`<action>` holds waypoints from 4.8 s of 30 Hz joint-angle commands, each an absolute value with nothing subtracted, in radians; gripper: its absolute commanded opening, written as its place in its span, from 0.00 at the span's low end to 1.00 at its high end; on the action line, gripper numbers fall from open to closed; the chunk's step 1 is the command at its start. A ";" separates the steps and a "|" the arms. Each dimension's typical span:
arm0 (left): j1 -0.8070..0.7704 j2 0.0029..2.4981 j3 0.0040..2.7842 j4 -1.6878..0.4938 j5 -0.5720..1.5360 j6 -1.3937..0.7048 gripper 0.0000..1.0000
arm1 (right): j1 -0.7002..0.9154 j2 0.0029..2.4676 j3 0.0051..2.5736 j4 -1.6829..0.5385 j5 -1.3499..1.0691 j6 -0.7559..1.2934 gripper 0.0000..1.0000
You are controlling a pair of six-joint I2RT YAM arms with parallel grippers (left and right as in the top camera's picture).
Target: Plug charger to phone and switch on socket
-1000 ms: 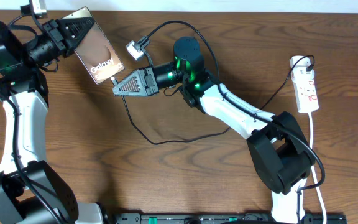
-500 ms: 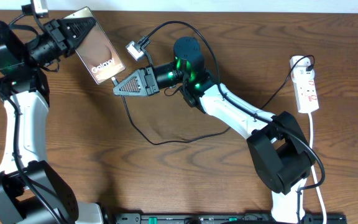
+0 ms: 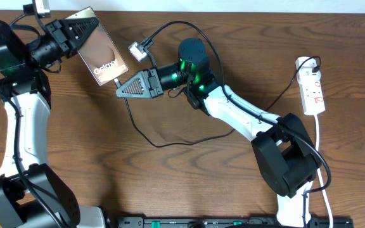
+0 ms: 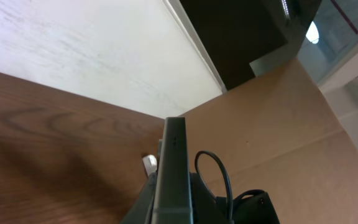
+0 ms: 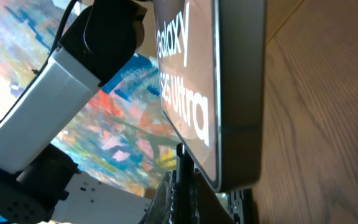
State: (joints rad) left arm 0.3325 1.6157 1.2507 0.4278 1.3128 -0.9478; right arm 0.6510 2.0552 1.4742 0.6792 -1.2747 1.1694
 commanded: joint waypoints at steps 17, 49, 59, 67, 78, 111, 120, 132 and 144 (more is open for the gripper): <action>0.308 1.614 1.257 0.432 1.429 -0.929 0.07 | 0.647 2.048 1.489 0.707 -1.260 1.091 0.01; 0.388 1.614 1.257 0.432 1.327 -1.012 0.07 | 0.647 2.048 1.489 0.585 -1.277 0.991 0.01; 0.378 1.614 1.257 0.432 1.328 -1.011 0.07 | 0.664 2.048 1.489 0.588 -1.263 0.998 0.01; 0.352 1.614 1.257 0.433 1.336 -1.007 0.07 | 0.670 2.048 1.489 0.648 -1.262 1.040 0.01; 0.350 1.614 1.257 0.432 1.339 -1.007 0.07 | 0.653 2.048 1.489 0.646 -1.272 1.039 0.01; 0.350 1.614 1.257 0.432 1.338 -1.019 0.08 | 0.653 2.048 1.489 0.635 -1.267 1.039 0.01; 0.350 1.614 1.257 0.432 1.339 -1.019 0.07 | 0.653 2.048 1.489 0.635 -1.265 1.039 0.01; 0.350 1.614 1.257 0.432 1.342 -1.019 0.07 | 0.663 2.048 1.489 0.635 -1.248 1.038 0.01; 0.350 1.614 1.257 0.432 1.343 -1.031 0.07 | 0.661 2.048 1.489 0.604 -1.248 1.024 0.01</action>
